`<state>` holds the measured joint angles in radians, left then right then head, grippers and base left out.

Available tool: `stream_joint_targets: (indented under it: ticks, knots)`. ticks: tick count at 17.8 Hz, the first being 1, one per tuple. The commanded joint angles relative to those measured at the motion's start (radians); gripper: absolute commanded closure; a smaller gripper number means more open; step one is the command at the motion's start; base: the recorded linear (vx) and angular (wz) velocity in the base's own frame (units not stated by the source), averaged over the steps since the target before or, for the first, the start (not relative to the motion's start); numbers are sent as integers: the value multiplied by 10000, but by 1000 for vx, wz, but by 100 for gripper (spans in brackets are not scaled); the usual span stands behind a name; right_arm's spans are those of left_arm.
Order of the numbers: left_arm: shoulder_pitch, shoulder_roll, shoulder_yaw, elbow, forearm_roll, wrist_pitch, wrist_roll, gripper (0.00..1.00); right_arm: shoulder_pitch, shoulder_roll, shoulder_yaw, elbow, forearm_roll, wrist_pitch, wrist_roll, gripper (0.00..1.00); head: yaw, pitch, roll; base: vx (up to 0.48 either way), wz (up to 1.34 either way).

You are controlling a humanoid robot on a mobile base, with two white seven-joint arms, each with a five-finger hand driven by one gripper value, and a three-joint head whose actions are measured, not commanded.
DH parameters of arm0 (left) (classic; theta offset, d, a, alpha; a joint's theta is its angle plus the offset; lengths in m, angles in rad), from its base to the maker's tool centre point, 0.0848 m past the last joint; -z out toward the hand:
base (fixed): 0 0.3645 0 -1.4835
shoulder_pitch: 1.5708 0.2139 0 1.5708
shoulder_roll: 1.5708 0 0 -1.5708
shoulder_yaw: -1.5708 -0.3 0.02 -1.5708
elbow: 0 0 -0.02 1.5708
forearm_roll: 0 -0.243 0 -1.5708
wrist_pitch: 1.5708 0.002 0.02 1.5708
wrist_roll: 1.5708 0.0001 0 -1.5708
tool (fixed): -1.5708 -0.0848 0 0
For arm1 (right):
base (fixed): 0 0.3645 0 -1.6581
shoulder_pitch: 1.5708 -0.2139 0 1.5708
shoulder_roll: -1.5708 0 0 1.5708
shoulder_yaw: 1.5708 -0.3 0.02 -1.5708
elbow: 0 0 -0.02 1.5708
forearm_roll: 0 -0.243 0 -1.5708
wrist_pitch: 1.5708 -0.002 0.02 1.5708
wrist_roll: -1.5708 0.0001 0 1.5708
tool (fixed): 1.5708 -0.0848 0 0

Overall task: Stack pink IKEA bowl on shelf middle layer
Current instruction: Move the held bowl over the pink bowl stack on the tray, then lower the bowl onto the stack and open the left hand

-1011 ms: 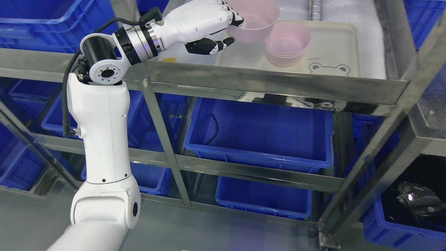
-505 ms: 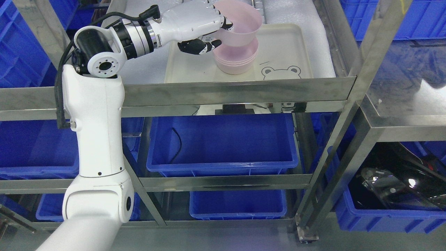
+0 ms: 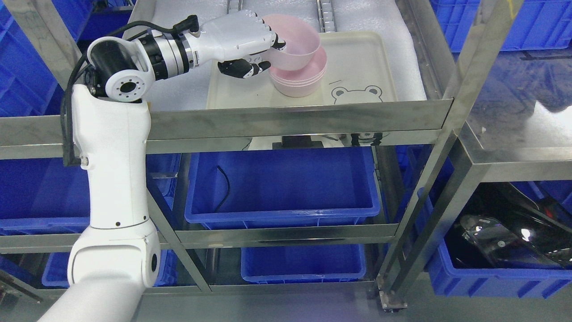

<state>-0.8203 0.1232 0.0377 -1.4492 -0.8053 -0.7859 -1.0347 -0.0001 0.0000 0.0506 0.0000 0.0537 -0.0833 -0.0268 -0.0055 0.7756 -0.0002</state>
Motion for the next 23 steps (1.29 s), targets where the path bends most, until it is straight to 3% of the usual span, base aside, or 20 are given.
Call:
stream_joint_targets:
  ticks: [1,5,15,17,19,22,23]
  knots:
    - [43,-310,-69,394,61,5,69,96,231,-175,0,-175,0,5,8,0,0,0,0,-4,19]
    - [-95,-1058,-437,824,31,5,345,96,231,-175,0,-175,0,5,8,0,0,0,0,-1,14]
    - [-80,-603,-469,1116,-875,5,345,95,231,-175,0,-175,0,5,8,0,0,0,0,0,0]
    - [-65,-649,-469,1146,-890,5,361,83,231,-175,0,-175,0,5,8,0,0,0,0,0,0]
    - [-95,-680,-438,1146,-875,5,361,54,231,-175,0,-175,0,5,8,0,0,0,0,0,0]
    - [-233,-665,-239,1146,-814,5,345,38,231,-175,0,-175,0,5,8,0,0,0,0,0,0]
    - [-234,-771,-163,1101,-783,5,361,25,231,-175,0,-175,0,5,8,0,0,0,0,0,0]
